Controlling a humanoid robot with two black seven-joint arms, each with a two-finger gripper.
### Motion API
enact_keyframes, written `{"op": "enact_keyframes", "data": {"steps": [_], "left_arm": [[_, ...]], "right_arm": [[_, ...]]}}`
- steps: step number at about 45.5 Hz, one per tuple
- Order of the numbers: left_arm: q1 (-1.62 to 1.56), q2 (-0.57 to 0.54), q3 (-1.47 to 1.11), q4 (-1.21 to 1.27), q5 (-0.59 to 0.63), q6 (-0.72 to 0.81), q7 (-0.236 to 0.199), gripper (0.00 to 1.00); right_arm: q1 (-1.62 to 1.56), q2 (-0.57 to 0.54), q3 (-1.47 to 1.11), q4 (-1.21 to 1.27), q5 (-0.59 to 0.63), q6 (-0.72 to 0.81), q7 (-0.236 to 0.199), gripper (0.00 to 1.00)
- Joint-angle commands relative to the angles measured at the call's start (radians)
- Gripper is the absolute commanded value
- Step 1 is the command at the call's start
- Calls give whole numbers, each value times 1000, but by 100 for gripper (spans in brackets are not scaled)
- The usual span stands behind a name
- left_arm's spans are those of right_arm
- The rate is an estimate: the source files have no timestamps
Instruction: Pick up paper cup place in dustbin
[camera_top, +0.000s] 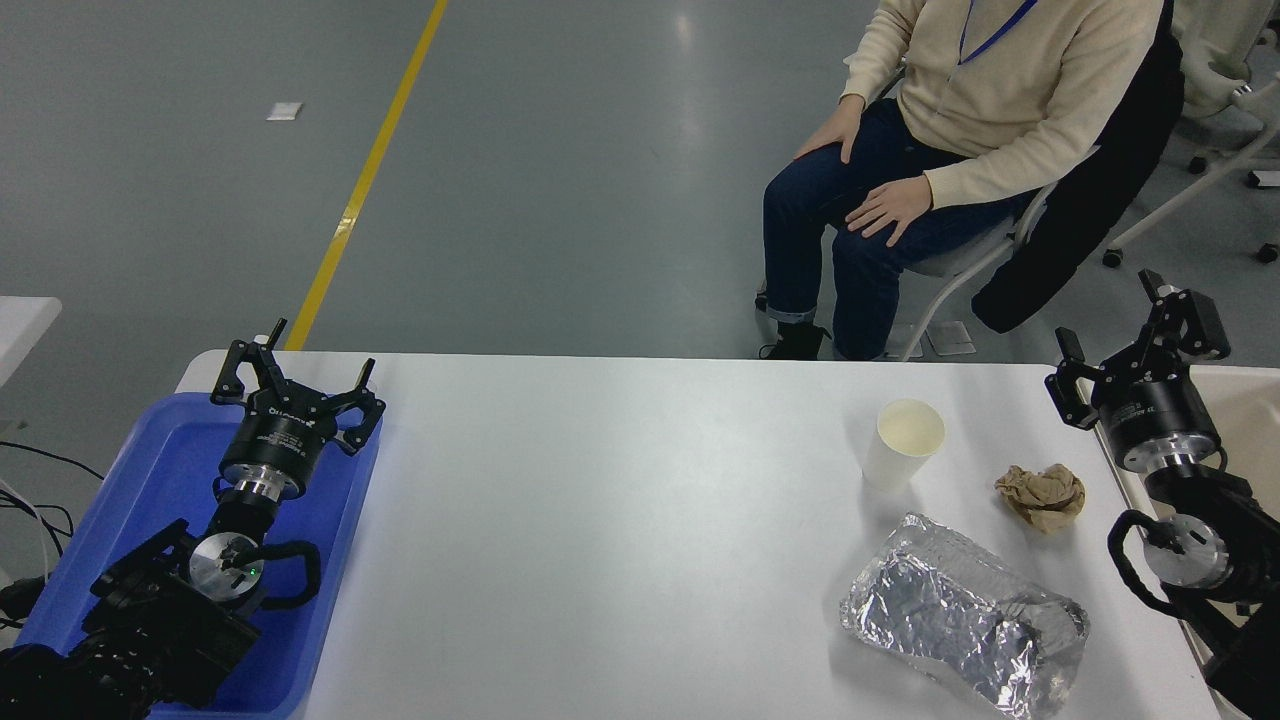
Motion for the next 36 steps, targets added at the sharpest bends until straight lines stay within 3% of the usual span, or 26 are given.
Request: {"op": "enact_keyframes", "data": {"steps": [1,11,25,29,36], "left_arm": [[0,0,1,0,0,0,0,100],[0,0,1,0,-1,0,0,100],[-2,0,4,0,0,0,1,100],[-2,0,6,0,0,0,1,100],[-2,0,6,0,0,0,1,100]], "right_arm": [[91,-149,-298,6,15,-6,0,100],[387,-275,-913,9,15,15,0,100],[832,-318,-1741,41,10,32,-1,100],[1031,-312,-1989,103,9,101,-3,100],[1229,-240,-2195,143,-2,297,-7,100]]}}
